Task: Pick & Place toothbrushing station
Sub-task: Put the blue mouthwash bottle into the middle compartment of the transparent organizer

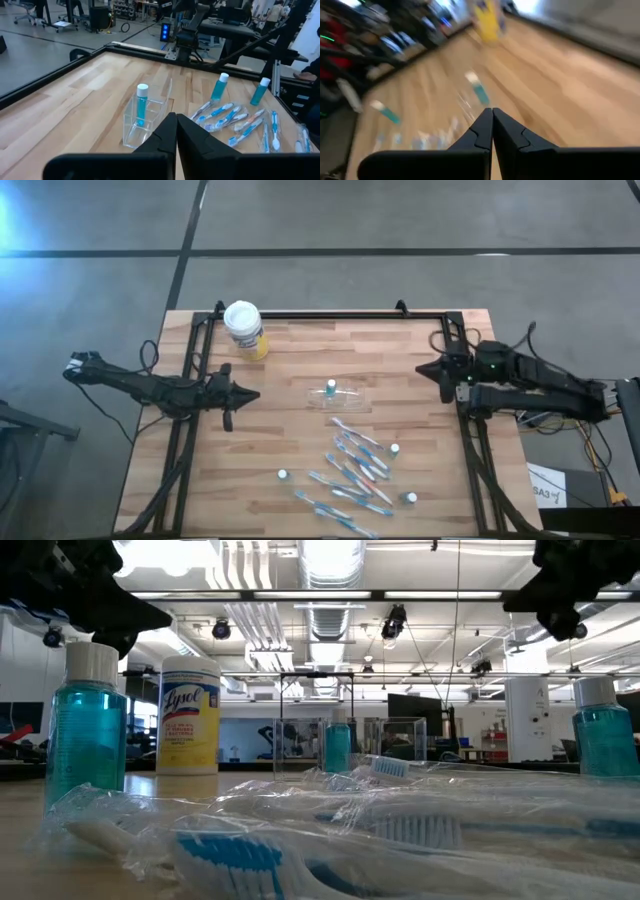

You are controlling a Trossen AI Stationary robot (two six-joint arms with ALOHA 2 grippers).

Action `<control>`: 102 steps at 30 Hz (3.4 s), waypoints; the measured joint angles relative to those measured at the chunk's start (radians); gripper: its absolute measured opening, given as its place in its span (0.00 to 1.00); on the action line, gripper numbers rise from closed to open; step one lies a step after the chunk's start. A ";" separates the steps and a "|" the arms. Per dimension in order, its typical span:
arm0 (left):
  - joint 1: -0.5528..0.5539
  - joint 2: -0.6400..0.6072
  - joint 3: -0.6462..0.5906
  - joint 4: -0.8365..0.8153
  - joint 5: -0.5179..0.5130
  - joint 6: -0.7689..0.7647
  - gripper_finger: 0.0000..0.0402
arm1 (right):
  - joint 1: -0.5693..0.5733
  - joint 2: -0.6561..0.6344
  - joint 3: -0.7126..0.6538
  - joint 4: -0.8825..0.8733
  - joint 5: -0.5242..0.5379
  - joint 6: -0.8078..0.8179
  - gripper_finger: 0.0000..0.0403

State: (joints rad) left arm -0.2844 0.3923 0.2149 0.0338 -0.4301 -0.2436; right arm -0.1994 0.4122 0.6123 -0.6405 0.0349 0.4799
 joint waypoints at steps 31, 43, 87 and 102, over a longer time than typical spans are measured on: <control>0.000 0.000 -0.006 -0.088 -0.002 0.032 0.02 | 0.587 1.140 0.922 -0.797 0.120 0.780 0.11; 0.001 0.000 -0.008 -0.136 -0.002 0.030 0.02 | 0.648 1.296 0.955 -0.789 0.009 0.827 0.44; 0.000 0.000 -0.008 -0.177 0.013 0.027 0.07 | 0.658 1.378 0.762 -0.618 -0.043 0.934 0.53; 0.000 0.000 -0.008 -0.177 0.013 0.028 0.06 | 0.657 1.377 0.730 -0.572 -0.043 0.912 0.42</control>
State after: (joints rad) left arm -0.2844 0.3920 0.2070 -0.1436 -0.4168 -0.2157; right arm 0.4580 1.7893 1.3426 -1.2123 -0.0078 1.3923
